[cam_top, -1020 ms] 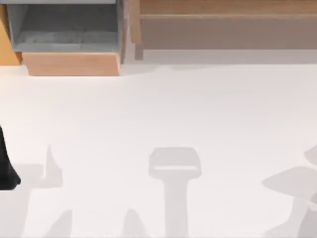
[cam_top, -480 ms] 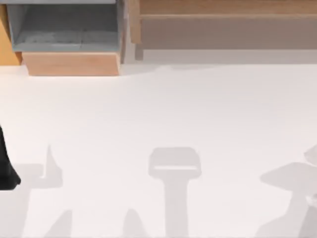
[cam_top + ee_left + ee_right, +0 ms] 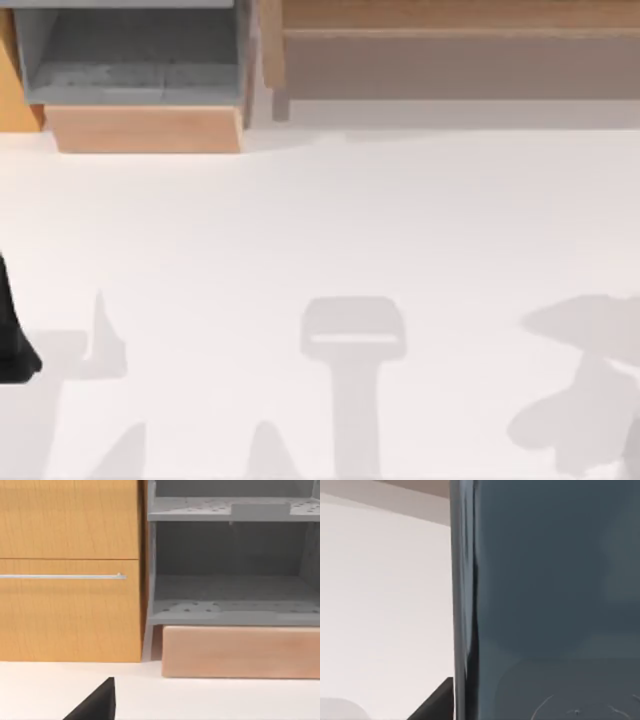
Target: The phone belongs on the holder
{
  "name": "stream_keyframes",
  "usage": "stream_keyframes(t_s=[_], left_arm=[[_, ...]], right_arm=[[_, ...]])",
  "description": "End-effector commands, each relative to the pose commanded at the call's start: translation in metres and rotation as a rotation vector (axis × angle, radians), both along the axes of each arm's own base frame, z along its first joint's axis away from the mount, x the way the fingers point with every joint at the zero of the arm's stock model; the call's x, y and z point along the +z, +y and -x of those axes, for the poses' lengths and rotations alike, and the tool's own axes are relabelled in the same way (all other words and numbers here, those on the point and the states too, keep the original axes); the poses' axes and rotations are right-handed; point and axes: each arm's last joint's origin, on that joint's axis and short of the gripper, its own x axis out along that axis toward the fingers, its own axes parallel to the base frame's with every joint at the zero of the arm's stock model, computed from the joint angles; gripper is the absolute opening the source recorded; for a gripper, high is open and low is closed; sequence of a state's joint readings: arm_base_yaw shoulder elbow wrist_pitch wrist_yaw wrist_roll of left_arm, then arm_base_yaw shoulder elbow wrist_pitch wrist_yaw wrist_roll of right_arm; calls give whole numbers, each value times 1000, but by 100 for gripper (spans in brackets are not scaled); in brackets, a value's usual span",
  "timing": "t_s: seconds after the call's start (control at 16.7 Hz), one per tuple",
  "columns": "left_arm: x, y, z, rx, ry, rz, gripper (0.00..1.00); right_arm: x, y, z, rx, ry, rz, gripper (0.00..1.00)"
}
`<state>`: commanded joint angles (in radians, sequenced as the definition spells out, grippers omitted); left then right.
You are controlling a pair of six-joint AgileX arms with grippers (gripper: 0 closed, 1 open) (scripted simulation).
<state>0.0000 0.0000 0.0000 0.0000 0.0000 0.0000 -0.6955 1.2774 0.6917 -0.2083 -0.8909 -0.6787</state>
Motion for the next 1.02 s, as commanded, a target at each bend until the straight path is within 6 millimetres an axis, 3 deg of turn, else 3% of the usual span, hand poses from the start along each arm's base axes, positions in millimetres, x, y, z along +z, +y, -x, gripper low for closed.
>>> stream_keyframes(t_s=[0.36, 1.02], left_arm=[[0, 0, 0, 0, 0, 0, 100], [0, 0, 0, 0, 0, 0, 100]], right_arm=[[-4, 0, -3, 5, -3, -12, 0], [-4, 0, -3, 5, -3, -12, 83]])
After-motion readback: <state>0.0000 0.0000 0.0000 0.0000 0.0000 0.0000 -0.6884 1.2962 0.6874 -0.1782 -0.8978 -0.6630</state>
